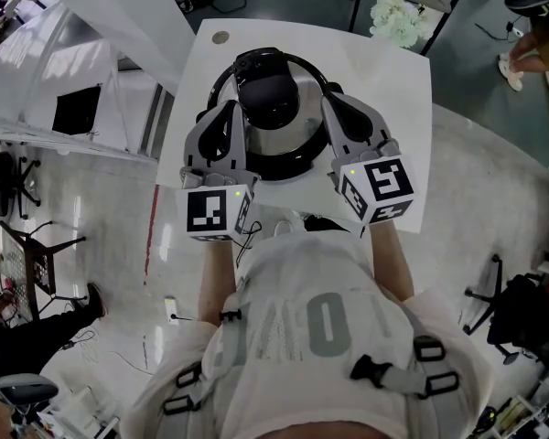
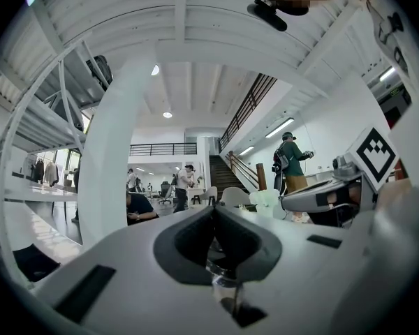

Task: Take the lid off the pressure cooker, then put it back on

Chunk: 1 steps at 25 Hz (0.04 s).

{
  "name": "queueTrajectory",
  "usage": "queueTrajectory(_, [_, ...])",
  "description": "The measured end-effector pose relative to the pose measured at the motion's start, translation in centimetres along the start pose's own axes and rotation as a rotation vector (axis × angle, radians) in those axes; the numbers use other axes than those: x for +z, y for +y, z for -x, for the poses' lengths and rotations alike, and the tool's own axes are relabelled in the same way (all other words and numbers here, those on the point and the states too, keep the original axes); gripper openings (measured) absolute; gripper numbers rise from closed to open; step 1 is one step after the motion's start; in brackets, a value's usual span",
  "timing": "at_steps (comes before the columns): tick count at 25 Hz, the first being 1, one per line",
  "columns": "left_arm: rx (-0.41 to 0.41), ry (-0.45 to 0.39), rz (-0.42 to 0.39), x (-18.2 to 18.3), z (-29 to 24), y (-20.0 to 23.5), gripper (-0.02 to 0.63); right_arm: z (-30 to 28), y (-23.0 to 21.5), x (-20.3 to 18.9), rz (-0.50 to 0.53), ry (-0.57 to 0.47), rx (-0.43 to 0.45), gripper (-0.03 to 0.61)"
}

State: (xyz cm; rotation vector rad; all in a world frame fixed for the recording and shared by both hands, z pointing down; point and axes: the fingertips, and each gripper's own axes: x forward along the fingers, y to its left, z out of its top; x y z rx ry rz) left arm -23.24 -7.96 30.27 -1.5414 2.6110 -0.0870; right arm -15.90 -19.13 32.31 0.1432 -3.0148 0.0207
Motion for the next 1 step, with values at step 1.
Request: queueTrajectory(1, [0.000,0.003,0.000,0.00,-0.04,-0.01,0.017,0.01,0.00,-0.06,0.001,0.002,0.001,0.006])
